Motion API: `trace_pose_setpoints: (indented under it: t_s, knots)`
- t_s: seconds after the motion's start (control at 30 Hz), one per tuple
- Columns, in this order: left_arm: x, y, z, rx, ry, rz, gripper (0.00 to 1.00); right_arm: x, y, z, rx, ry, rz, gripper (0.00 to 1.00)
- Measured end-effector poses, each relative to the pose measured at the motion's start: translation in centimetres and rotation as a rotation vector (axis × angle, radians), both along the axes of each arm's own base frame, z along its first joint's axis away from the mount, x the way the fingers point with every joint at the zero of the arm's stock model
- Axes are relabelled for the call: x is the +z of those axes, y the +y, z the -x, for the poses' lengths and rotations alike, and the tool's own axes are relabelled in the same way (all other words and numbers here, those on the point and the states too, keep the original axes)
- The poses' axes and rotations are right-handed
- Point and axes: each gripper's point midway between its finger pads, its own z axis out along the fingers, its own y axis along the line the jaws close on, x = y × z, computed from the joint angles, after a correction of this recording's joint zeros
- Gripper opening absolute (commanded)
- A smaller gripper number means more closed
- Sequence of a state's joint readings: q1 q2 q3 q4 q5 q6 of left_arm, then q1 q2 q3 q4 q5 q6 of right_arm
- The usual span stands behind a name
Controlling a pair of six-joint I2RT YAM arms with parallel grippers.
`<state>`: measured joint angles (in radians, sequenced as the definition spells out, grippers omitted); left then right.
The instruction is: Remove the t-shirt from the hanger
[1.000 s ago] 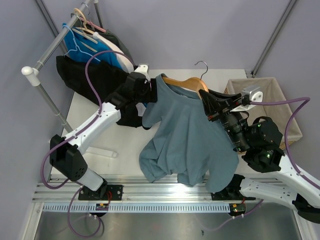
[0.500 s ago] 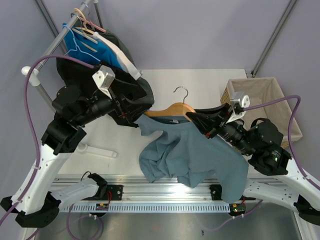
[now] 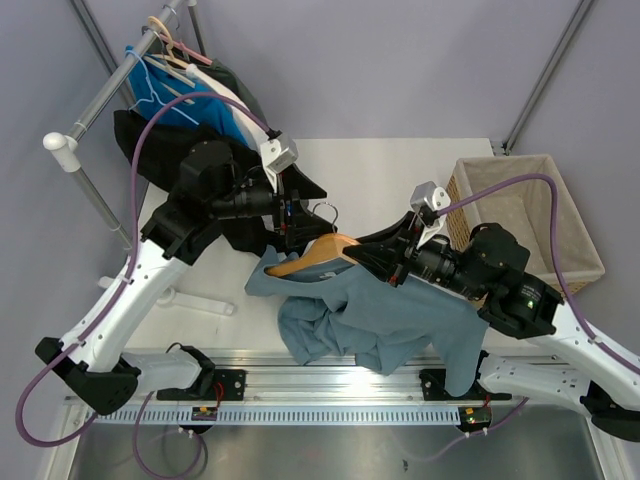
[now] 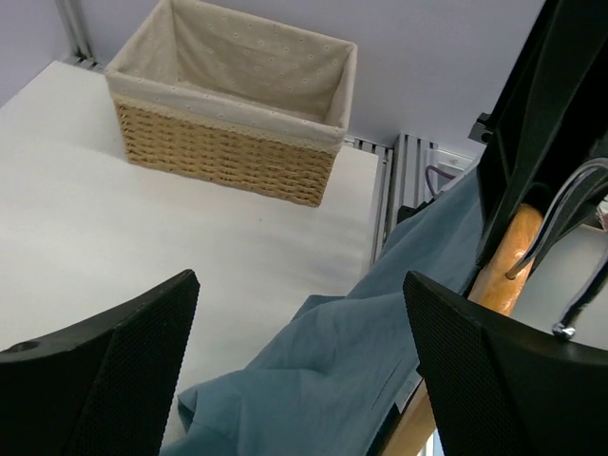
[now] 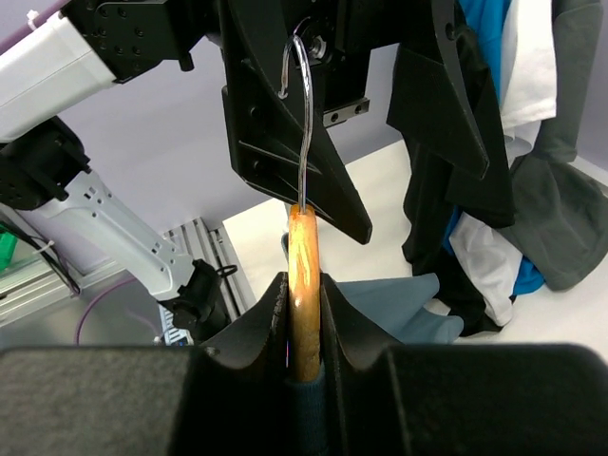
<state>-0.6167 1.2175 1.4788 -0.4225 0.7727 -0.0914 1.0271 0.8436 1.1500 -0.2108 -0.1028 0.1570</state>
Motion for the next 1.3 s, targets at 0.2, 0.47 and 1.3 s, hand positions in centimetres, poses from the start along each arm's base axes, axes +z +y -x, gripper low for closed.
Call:
trace_pose_setpoints:
  t_s: [0.2, 0.47, 1.3]
  knots:
    - [0.6, -0.2, 0.9, -0.047, -0.050, 0.011, 0.94, 0.4, 0.2, 0.7, 0.040, -0.003, -0.004, 0.00]
    - [1.2, 0.4, 1.7, -0.022, -0.075, 0.020, 0.96, 0.7, 0.0, 1.5, 0.074, -0.015, -0.018, 0.00]
    - [4.2, 3.5, 9.9, -0.197, -0.113, 0.116, 0.98, 0.0, -1.7, 2.6, 0.076, -0.030, -0.055, 0.00]
